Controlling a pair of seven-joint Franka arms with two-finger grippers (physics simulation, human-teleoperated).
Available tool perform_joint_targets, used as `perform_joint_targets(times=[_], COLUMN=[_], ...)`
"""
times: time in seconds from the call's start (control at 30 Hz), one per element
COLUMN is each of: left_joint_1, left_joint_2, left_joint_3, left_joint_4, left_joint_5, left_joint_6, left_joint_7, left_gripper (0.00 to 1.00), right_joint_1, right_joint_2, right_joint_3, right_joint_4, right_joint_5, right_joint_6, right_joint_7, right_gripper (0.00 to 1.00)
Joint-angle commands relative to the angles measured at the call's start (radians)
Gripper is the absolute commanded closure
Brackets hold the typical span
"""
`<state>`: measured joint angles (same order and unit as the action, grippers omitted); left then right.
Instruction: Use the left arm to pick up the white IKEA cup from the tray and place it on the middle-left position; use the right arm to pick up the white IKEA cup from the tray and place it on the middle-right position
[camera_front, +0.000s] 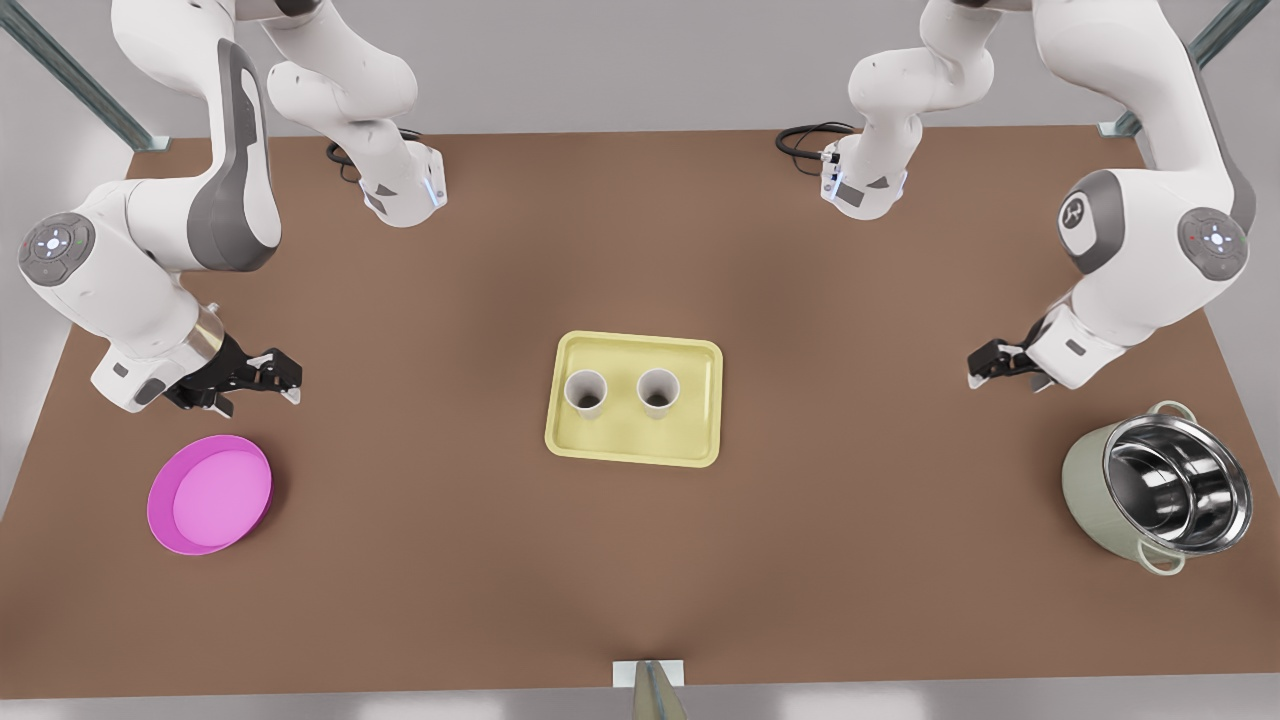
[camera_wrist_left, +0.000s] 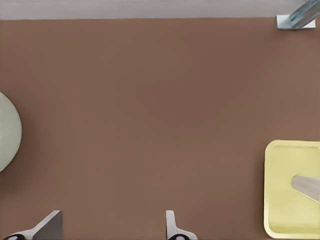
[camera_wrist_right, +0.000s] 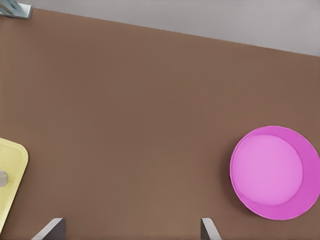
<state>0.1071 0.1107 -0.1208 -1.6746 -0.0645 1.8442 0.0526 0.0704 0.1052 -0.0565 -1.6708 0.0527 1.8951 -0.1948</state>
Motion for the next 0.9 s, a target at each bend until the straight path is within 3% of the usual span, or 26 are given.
perform_joint_targets(times=[0.0,0.07,0.17,0.23,0.33,0.47,0.57,0.7,0.87], left_joint_1=[-0.001,0.000,-0.049,-0.237,-0.374,-0.540,-0.601,-0.633,-0.658], left_joint_2=[-0.005,0.007,0.044,0.107,0.256,0.337,0.446,0.498,0.537], left_joint_3=[0.000,-0.002,-0.023,-0.056,-0.056,-0.056,-0.056,-0.056,-0.050], left_joint_4=[0.012,0.013,0.007,0.022,0.168,0.173,0.294,0.280,0.234], left_joint_5=[0.000,0.003,-0.009,0.035,0.043,0.060,0.094,0.130,0.152], left_joint_6=[0.001,0.000,-0.057,-0.039,-0.039,0.076,0.089,0.119,0.181], left_joint_7=[-0.025,-0.013,-0.008,-0.386,-0.609,-0.859,-0.952,-0.979,-0.973], left_gripper=[0.00,0.00,0.00,0.00,0.00,0.00,0.00,0.00,0.00], right_joint_1=[0.000,0.014,0.213,0.348,0.448,0.468,0.474,0.419,0.394], right_joint_2=[-0.001,-0.001,0.120,0.143,0.185,0.244,0.317,0.401,0.475], right_joint_3=[0.000,0.004,0.029,0.029,0.046,0.125,0.130,0.122,0.118], right_joint_4=[0.002,0.002,0.236,0.261,0.264,0.286,0.284,0.286,0.292], right_joint_5=[0.001,0.004,0.001,0.003,0.004,0.004,0.004,-0.004,-0.001], right_joint_6=[-0.002,-0.008,-0.292,-0.283,-0.280,-0.223,-0.110,0.056,0.105], right_joint_7=[-0.038,-0.038,0.168,0.270,0.267,0.256,0.255,0.230,0.172], right_gripper=[0.00,0.00,0.00,0.00,0.00,0.00,0.00,0.00,0.00])
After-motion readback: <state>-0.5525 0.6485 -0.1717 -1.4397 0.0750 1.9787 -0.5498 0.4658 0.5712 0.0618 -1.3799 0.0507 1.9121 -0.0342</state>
